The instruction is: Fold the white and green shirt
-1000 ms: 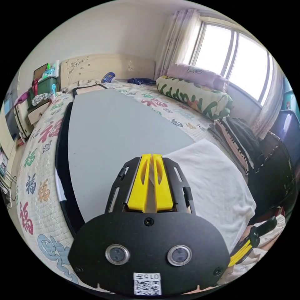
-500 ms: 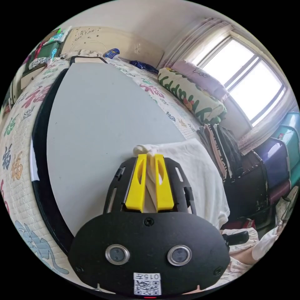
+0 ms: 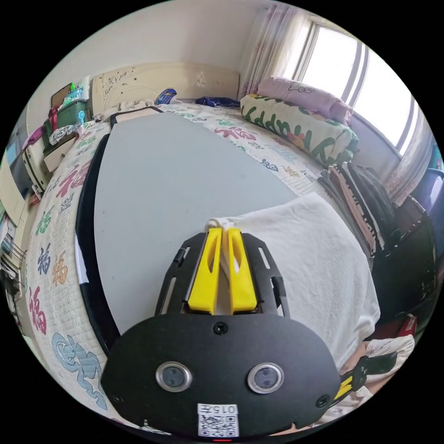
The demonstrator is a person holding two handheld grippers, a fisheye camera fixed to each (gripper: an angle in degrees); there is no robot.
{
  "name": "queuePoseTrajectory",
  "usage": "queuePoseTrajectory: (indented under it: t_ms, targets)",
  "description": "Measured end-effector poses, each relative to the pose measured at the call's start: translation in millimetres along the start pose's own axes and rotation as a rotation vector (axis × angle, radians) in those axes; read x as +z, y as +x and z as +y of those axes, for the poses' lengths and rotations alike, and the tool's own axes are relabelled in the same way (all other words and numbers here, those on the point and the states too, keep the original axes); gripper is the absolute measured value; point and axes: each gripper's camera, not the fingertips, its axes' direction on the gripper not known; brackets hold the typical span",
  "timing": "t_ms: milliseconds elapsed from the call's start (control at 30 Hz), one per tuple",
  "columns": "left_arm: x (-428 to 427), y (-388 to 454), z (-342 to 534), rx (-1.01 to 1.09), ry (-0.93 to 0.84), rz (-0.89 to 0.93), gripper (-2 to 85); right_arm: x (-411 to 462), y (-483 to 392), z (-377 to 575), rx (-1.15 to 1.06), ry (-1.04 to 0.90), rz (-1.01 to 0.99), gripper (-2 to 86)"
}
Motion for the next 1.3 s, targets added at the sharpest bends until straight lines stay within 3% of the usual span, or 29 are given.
queuePoseTrajectory:
  t_ms: [233, 300, 467, 667, 900, 1033, 1167, 1300]
  targets:
    - [-1.5, -14.9, 9.8, -0.012, -0.019, 0.028, 1.4, -8.3, -3.3, 27.1, -0.274, -0.113, -0.162, 5.8]
    - [-2.0, -21.7, 14.7, -0.021, -0.021, 0.045, 1.5, -37.1, 3.4, 33.8, -0.321, -0.069, -0.120, 6.6]
    - [-0.4, -46.9, 35.4, -0.057, -0.025, 0.115, 1.6, -97.8, 36.3, 53.2, -0.360, 0.019, 0.277, 7.6]
    - [0.2, -61.3, 74.0, -0.058, -0.012, 0.124, 1.3, -38.4, 50.4, 77.2, -0.430, -0.141, 0.541, 9.2]
    - [7.6, -74.1, 125.0, -0.020, 0.002, 0.100, 1.4, -1.2, 61.9, 93.3, -0.421, -0.210, 0.570, 8.7]
    - [-24.5, -86.0, 166.0, -0.026, 0.119, 0.102, 1.2, -15.0, 68.3, 99.4, -0.388, -0.167, 0.592, 8.2]
    - [-97.5, -29.3, 217.8, 0.169, 0.334, 0.154, 0.7, -39.4, 82.0, 104.2, -0.299, -0.113, 0.591, 7.4]
    - [-126.2, 47.5, 297.7, 0.470, 0.323, 0.202, 0.9, -57.0, 89.0, 108.1, -0.242, -0.092, 0.566, 7.6]
